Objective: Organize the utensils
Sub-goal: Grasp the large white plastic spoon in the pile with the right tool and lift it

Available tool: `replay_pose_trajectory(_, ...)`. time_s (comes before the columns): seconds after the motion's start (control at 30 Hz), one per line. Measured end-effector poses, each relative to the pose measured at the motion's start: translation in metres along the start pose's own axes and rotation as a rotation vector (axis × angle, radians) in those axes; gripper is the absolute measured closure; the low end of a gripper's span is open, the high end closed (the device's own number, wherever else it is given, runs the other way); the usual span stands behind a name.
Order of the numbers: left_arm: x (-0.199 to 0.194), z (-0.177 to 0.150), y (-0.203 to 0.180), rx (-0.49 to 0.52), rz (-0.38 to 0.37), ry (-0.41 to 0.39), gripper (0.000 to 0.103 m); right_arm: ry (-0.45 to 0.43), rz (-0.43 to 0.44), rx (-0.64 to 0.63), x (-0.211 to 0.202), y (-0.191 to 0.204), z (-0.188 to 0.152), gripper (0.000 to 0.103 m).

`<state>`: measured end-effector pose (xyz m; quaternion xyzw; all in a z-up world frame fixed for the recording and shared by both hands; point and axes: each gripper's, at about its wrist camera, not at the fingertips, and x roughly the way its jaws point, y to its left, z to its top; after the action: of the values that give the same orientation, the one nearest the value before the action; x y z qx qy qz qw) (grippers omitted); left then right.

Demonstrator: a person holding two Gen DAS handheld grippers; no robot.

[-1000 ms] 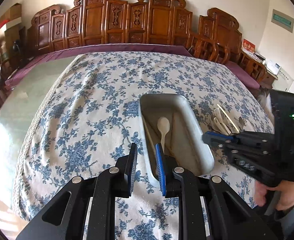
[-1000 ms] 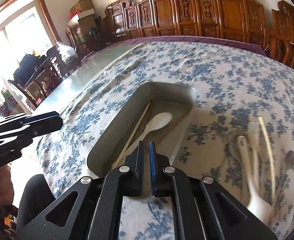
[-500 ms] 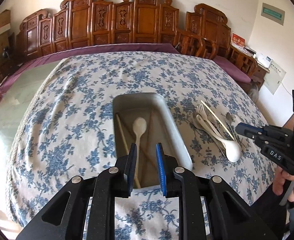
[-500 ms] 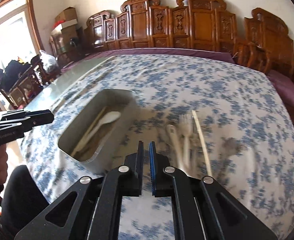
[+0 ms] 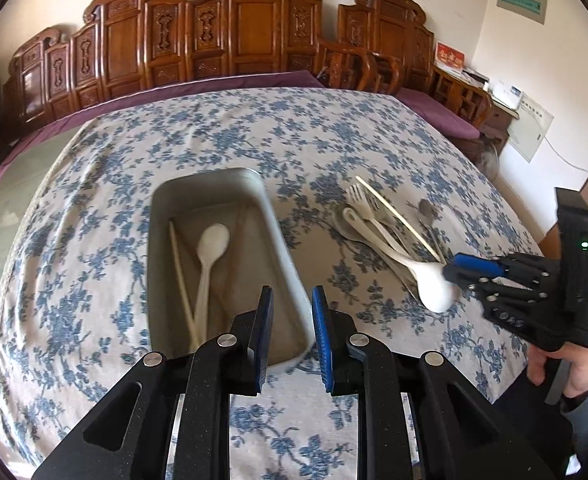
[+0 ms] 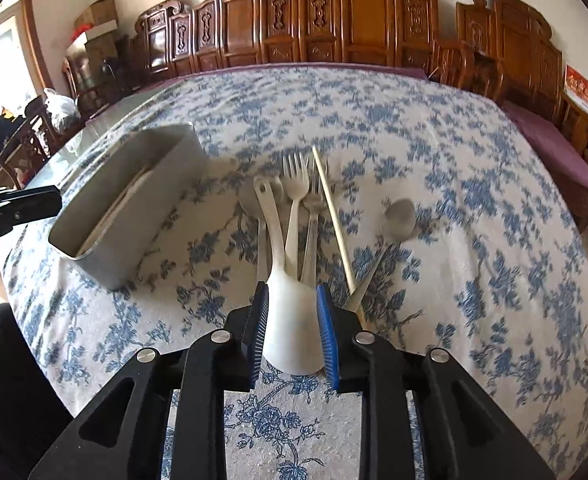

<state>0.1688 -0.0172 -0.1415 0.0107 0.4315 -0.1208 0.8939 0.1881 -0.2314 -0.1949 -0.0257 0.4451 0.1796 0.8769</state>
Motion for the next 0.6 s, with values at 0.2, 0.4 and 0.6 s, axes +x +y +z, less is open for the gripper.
replay_pose_trajectory(0.2,0.003,-0.003,-0.01,0.016,-0.004,0.012,0.085,0.009,-0.022,-0.032,0.015,0.01,0.002,0.065)
replay_pose_trajectory(0.4,0.002,-0.004,-0.015,0.021,-0.007,0.014,0.085,0.06,-0.063,-0.086,0.033,0.019,0.008,0.061)
replay_pose_trajectory(0.6,0.002,-0.006,-0.016,0.023,-0.011,0.015,0.085,0.112,-0.022,-0.063,0.045,0.015,0.021,0.075)
